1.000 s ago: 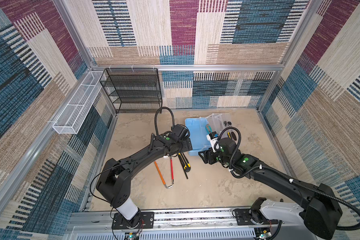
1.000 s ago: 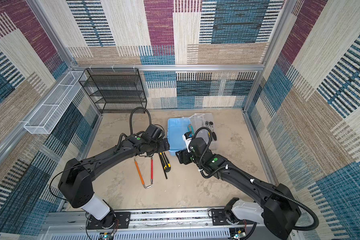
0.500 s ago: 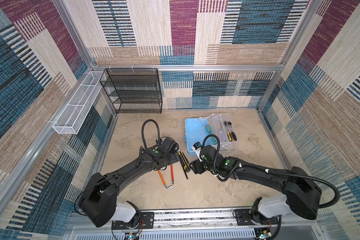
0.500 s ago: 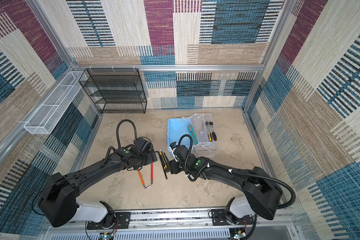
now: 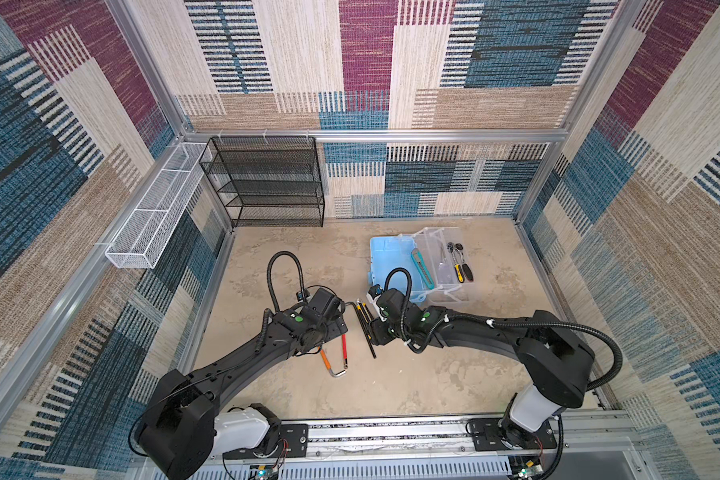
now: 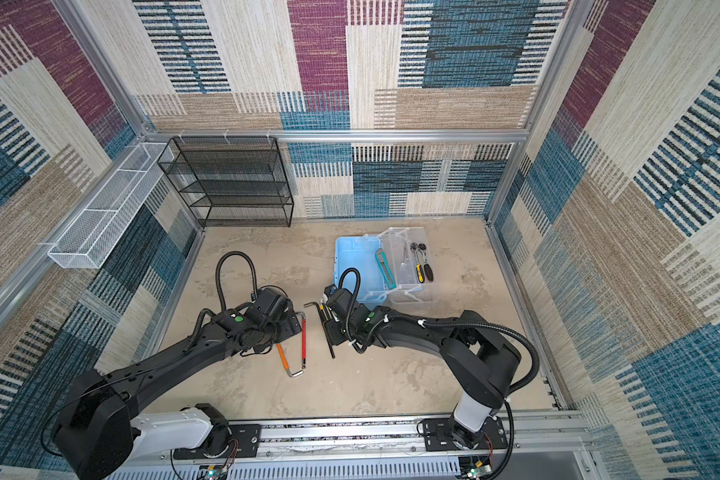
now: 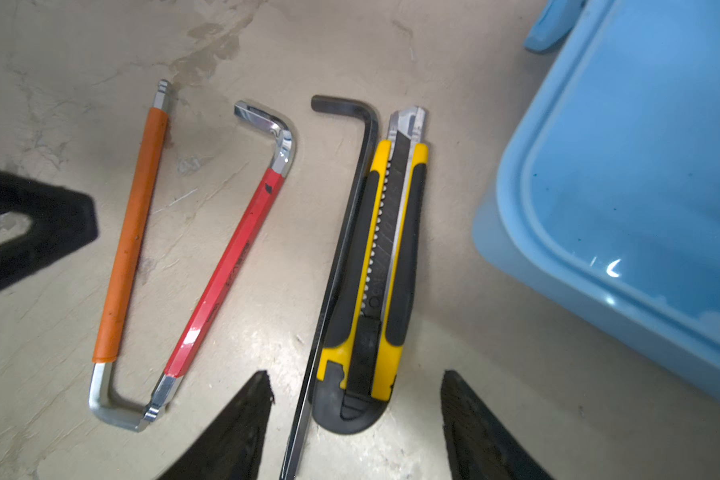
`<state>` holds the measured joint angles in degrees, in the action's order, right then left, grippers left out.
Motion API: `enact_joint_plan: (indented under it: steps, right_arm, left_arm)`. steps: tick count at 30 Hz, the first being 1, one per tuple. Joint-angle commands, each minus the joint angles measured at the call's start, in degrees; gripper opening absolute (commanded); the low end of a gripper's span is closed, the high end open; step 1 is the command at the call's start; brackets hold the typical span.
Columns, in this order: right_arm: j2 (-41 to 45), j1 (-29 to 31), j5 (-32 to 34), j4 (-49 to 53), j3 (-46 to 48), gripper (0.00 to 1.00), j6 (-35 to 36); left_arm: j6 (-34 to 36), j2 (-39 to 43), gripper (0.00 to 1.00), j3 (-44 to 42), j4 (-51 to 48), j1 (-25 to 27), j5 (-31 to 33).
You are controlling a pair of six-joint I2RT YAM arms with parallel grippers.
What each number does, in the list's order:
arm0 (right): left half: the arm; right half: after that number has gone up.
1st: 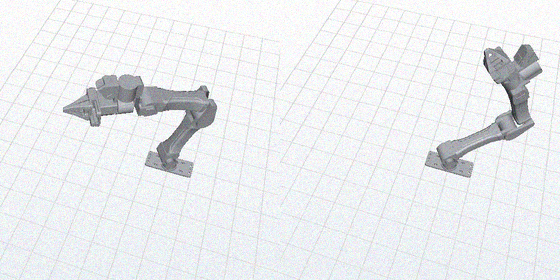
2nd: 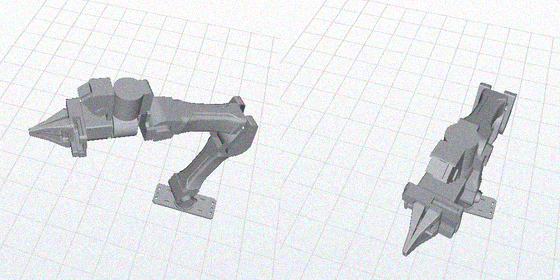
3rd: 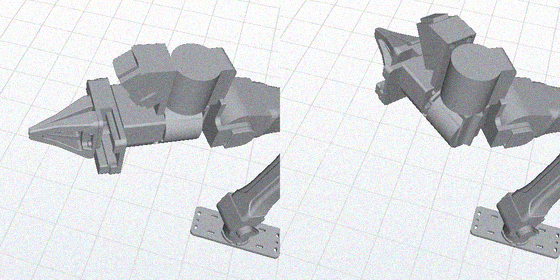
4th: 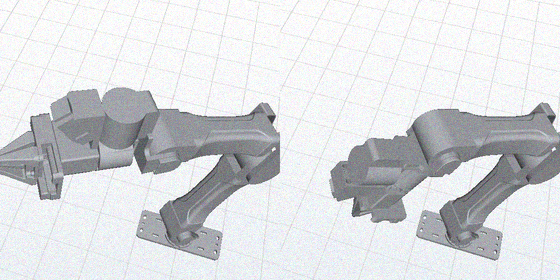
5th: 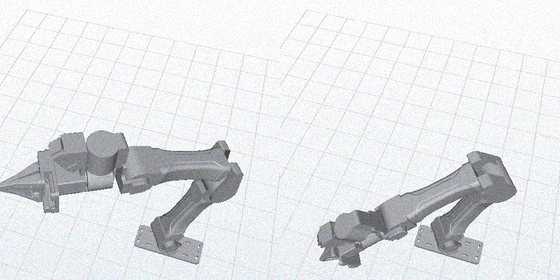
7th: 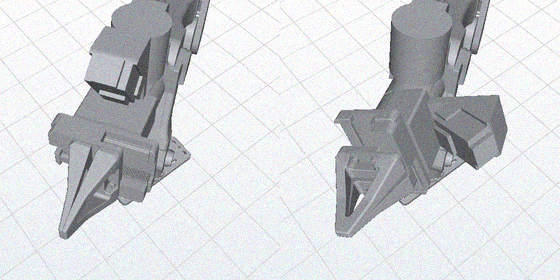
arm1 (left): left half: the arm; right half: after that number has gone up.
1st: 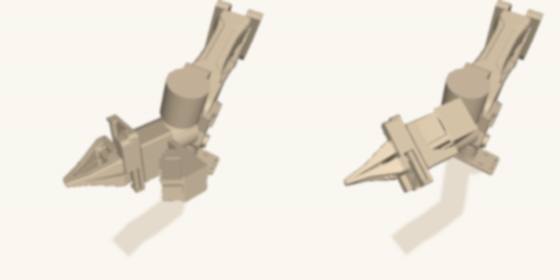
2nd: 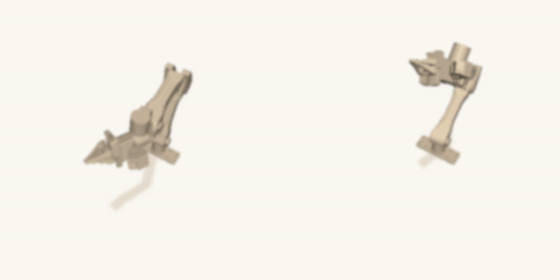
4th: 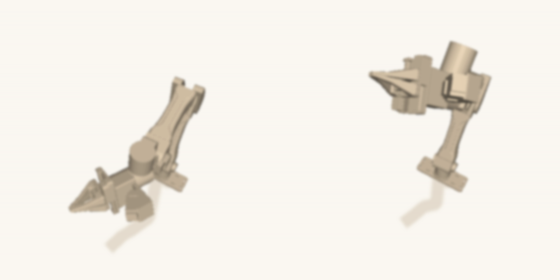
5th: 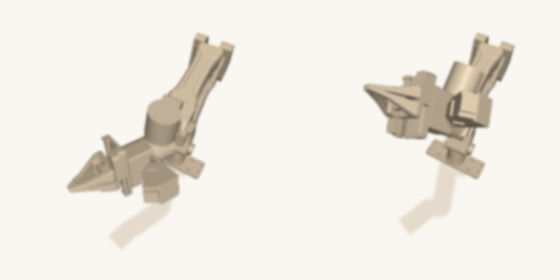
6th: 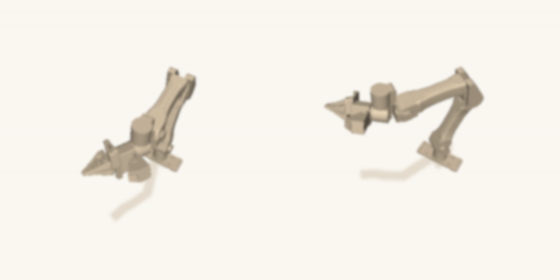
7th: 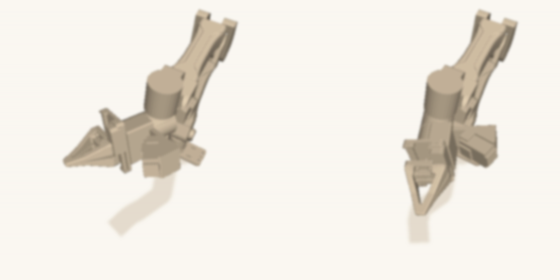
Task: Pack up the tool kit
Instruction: 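Lower the right gripper onto the yellow-black utility knife and close on it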
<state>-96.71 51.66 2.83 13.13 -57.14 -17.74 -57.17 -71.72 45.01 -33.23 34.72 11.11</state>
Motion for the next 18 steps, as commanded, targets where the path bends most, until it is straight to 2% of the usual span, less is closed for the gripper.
enact_joint_plan:
  steps: [1, 18]
  right_arm:
    - [-2.0, 0.0, 1.1, 1.1, -1.6, 0.65, 0.1]
    - [-12.1, -0.1, 4.6, 4.9, -8.4, 0.54, 0.6]
  left_arm:
    - [-1.4, 1.3, 0.93, -1.1, -1.0, -0.2, 1.5]
    - [-1.5, 3.4, 0.93, -1.7, -2.0, -0.4, 2.0]
